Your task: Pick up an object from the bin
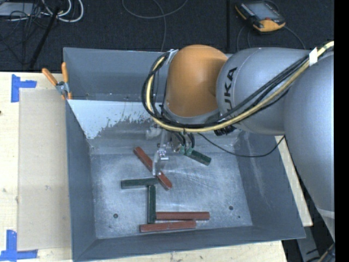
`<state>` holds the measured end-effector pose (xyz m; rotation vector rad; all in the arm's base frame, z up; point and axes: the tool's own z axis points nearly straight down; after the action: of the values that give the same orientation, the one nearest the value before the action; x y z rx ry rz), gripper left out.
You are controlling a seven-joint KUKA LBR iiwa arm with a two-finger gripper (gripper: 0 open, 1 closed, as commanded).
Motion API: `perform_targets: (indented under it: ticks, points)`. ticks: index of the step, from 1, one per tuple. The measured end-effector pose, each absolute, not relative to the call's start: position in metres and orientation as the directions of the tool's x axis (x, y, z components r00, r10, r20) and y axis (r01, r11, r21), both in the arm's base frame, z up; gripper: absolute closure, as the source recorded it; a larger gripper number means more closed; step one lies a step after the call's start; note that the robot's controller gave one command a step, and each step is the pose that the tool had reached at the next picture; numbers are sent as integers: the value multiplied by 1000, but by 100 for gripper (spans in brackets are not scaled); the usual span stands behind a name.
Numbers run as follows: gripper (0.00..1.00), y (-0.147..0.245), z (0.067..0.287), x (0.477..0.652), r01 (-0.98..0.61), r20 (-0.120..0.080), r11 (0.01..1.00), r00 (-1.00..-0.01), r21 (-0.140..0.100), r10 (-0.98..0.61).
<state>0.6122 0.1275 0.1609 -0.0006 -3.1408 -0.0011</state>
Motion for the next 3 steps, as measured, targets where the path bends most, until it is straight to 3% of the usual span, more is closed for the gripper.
perform_targets:
  ticks: [1, 2, 3]
  points:
    - [100, 142, 82, 594, -142, -1, 990, -990, 2, -142]
    - [0, 142, 81, 599, -139, -33, 990, -990, 5, -139]
    - [0, 142, 81, 599, -139, -33, 990, -990, 5, -139]
